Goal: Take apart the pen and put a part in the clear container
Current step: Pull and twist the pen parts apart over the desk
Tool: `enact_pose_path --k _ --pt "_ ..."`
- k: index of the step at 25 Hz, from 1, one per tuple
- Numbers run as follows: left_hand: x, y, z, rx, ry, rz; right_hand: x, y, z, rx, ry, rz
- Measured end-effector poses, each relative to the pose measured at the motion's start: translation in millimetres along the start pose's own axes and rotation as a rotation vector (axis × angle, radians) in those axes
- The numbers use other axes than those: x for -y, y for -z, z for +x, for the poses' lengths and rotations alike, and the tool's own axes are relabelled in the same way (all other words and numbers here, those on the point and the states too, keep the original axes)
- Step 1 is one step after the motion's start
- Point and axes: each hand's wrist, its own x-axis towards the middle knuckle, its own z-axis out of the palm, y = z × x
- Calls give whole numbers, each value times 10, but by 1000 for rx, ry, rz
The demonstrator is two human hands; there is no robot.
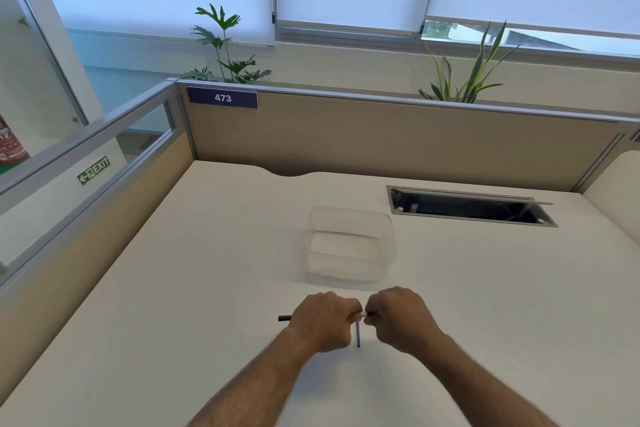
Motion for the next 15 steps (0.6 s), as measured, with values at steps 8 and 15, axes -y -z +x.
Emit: enact_pose_path --k 8,15 --pt "34 3 -12 -41 3 10 -34 81 -34 167 68 171" --pt "32 -3 -22 14 -48 9 -47 54 -34 78 113 -10"
